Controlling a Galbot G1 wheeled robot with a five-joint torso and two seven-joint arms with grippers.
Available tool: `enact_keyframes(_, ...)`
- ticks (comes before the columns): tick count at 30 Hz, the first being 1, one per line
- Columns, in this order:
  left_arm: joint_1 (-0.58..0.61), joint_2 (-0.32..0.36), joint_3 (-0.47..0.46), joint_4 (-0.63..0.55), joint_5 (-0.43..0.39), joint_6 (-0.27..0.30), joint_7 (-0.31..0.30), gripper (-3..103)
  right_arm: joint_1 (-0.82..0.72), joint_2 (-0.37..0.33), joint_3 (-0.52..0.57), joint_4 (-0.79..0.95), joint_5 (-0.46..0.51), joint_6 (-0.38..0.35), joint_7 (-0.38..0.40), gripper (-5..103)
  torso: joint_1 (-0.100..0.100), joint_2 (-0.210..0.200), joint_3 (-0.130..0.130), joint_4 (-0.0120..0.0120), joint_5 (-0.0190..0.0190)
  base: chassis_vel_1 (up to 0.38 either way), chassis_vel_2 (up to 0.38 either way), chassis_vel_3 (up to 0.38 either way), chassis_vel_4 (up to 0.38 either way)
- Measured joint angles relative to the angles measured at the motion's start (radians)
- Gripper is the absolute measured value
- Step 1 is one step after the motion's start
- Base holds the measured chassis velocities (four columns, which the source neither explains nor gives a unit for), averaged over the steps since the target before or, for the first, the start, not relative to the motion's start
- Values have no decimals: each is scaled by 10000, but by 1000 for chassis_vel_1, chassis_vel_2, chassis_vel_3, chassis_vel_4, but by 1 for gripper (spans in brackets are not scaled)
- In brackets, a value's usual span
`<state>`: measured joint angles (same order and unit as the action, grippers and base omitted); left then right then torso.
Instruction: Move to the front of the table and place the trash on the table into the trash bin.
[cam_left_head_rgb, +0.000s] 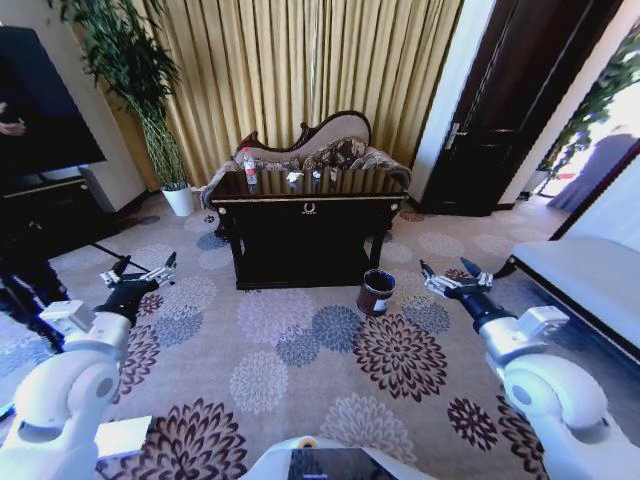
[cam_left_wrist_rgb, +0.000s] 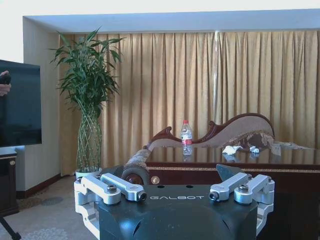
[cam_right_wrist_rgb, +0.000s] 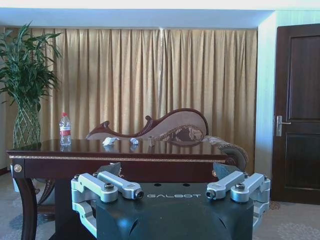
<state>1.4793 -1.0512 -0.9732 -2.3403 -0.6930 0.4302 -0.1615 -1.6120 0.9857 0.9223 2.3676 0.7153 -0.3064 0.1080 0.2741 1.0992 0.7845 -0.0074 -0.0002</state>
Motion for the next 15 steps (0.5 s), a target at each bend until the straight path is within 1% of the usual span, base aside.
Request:
enact_keyframes(7, 23, -36, 1, -10, 0, -30, 51, 100, 11, -10, -28, -57, -47, 43, -257, 100, -1, 1, 0, 1, 0, 0, 0, 0, 0)
enact_keyframes(15, 29, -58, 9, -15, 0, -59, 54, 100, -3, 5, -20, -131, -193, 108, -301, 100, -1, 1, 0, 0, 0, -40, 39, 52, -37)
